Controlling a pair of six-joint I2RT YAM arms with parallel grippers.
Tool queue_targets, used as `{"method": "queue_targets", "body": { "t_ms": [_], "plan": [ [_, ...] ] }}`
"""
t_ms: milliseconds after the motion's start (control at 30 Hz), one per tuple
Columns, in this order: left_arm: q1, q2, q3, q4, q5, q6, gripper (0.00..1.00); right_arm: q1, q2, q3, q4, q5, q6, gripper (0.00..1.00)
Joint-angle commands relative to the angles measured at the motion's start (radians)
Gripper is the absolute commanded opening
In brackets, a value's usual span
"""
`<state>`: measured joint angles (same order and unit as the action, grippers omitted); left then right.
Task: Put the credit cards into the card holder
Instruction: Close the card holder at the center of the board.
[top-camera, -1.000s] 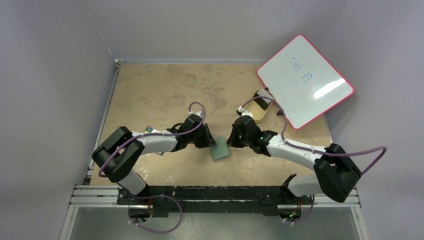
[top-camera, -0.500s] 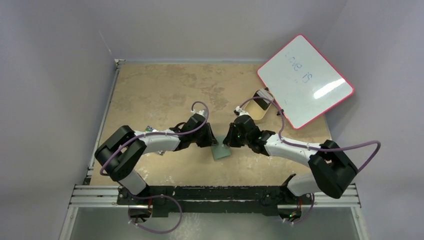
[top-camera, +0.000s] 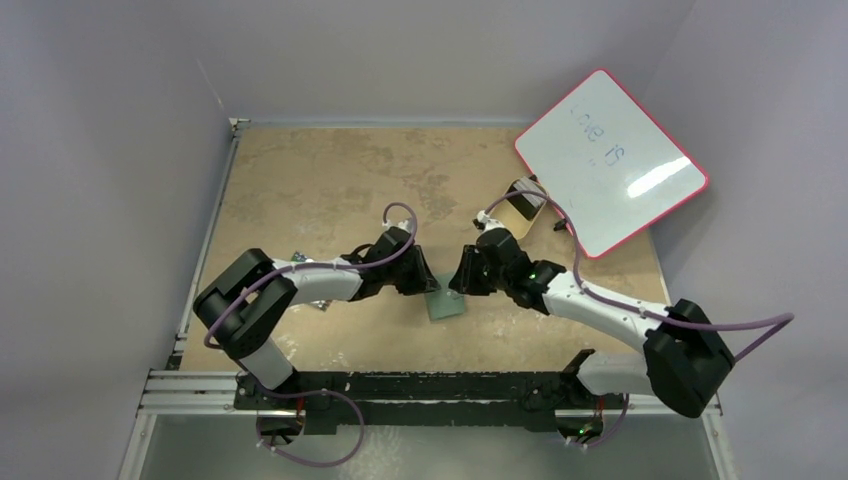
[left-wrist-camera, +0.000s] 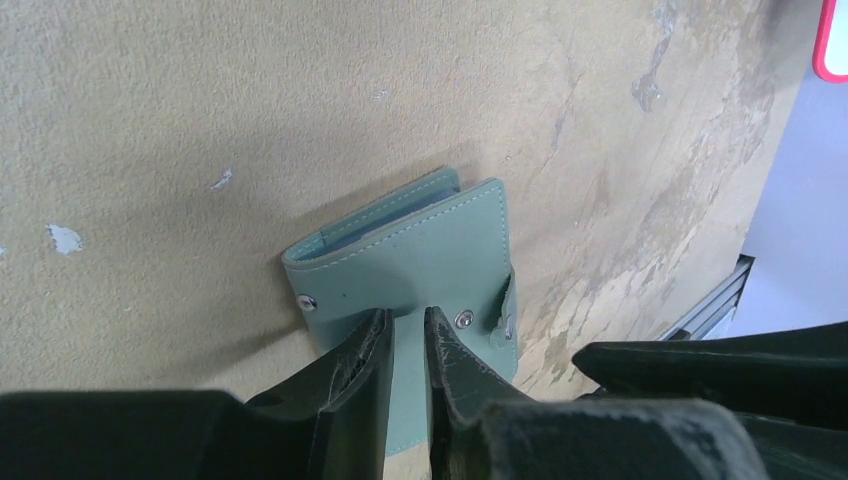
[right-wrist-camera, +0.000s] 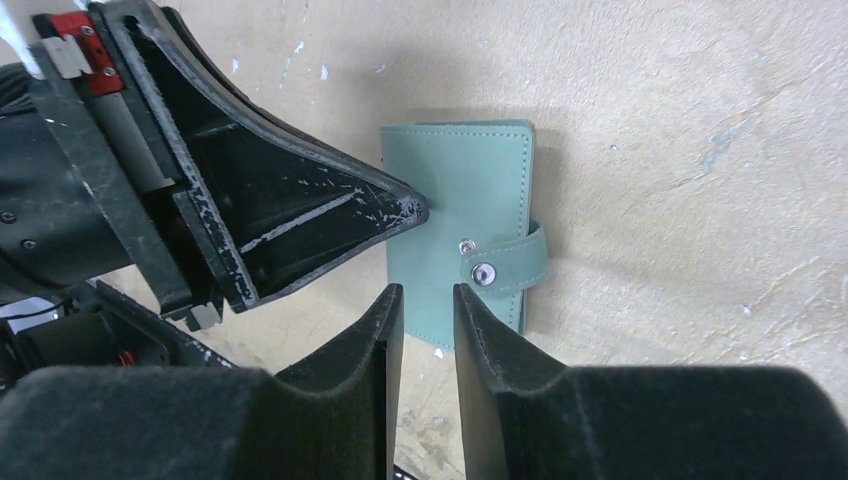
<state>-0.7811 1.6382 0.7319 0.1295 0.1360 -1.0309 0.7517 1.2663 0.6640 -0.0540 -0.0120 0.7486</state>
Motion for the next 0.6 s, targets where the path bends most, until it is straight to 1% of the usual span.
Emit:
{"method": "queue_targets", "body": {
  "t_ms": [0, 133, 300, 400, 567],
  "plan": [
    [-0.005, 0.018, 0.058, -0.043, 0.005, 0.005, 0.18, -0.017, -0.019, 0.04, -0.065, 0.045, -0.04, 0.26],
    [-0.005, 0.015, 0.097, -0.066, -0.001, 0.018, 0.18, -0.035, -0.009, 0.023, -0.045, 0.034, -0.049, 0.23],
    [-0.006, 0.067, 0.124, -0.055, 0.019, 0.029, 0.18, -0.049, 0.019, 0.013, -0.019, 0.007, -0.048, 0.2],
    [-0.006, 0.103, 0.131, -0.084, -0.008, 0.038, 0.17, -0.051, 0.034, -0.01, 0.014, -0.017, -0.035, 0.2],
    [-0.006, 0.116, 0.124, -0.126, -0.039, 0.044, 0.17, -0.051, 0.077, -0.03, 0.059, -0.049, -0.022, 0.21]
  ]
}}
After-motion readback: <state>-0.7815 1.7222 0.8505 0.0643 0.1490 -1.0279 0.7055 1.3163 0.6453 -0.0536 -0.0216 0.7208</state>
